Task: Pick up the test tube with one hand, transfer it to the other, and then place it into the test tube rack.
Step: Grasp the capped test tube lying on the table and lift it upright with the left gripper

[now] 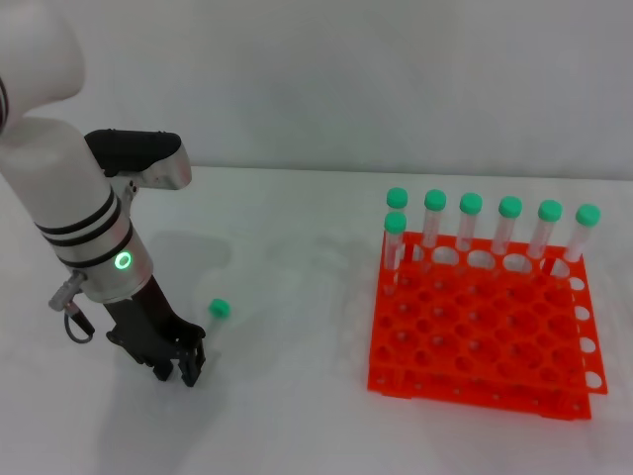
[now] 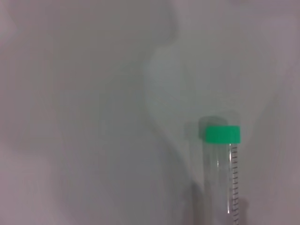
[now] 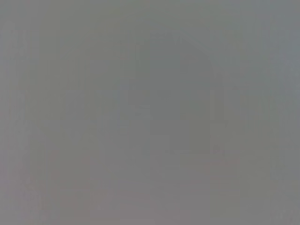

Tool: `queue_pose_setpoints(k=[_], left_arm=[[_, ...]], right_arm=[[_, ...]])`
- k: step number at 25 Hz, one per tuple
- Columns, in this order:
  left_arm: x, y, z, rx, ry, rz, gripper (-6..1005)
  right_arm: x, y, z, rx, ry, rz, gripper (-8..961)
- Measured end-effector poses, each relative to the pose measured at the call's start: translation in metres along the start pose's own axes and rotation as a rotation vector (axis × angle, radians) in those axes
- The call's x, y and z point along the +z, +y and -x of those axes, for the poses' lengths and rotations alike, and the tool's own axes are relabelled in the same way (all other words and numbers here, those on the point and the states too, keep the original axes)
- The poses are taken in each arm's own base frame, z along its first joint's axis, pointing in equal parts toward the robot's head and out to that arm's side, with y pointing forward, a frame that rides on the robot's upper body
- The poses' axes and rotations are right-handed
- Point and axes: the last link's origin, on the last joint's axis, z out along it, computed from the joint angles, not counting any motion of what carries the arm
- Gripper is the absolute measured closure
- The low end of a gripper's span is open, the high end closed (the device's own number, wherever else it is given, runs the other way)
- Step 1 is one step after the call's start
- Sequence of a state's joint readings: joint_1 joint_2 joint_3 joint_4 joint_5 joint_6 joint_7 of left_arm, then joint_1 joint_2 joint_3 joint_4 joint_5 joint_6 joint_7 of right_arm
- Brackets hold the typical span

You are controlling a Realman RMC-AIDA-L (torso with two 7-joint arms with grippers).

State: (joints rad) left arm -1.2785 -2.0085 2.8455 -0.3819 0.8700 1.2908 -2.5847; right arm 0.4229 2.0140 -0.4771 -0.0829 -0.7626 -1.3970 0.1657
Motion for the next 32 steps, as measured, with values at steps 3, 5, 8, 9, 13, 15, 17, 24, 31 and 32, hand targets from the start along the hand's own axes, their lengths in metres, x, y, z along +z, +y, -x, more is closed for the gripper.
queue_pose_setpoints(k=[3, 5, 8, 9, 13, 15, 17, 24, 31, 32], left_arm=[[0.000, 0.000, -0.001, 0.000, 0.004, -0.003, 611], [0.000, -0.001, -0.001, -0.001, 0.007, -0.004, 651], [0.001, -0.001, -0.001, -0.001, 0.008, -0.005, 760], [0.001, -0.001, -0.001, 0.000, 0.008, -0.005, 797], [0.001, 0.000, -0.001, -0.001, 0.009, -0.003, 797], [0.001, 0.000, -0.001, 0.002, 0.014, 0.000, 796], [-0.001, 0.001, -0.003, 0.008, 0.026, 0.009, 796], [-0.016, 0.009, -0.012, 0.060, 0.167, 0.191, 795], [-0.025, 0.027, -0.008, 0.226, 0.346, 0.460, 795], [-0.025, 0.028, -0.006, 0.248, 0.369, 0.484, 795]], right_arm=[[0.000, 0.000, 0.000, 0.000, -0.002, 0.002, 108], [0.001, 0.001, 0.001, 0.000, -0.004, 0.003, 108], [0.001, 0.001, 0.001, 0.000, -0.004, 0.003, 109], [0.001, 0.001, 0.001, 0.000, -0.004, 0.003, 109], [0.001, 0.001, 0.001, 0.001, -0.004, 0.003, 109], [0.001, 0.001, 0.001, 0.001, -0.006, 0.004, 109], [0.001, 0.001, 0.001, 0.001, -0.008, 0.006, 110], [-0.006, -0.001, 0.005, 0.001, -0.039, 0.010, 110], [-0.014, -0.007, 0.008, 0.054, -0.047, 0.068, 111], [-0.016, -0.008, 0.009, 0.064, -0.048, 0.082, 111]])
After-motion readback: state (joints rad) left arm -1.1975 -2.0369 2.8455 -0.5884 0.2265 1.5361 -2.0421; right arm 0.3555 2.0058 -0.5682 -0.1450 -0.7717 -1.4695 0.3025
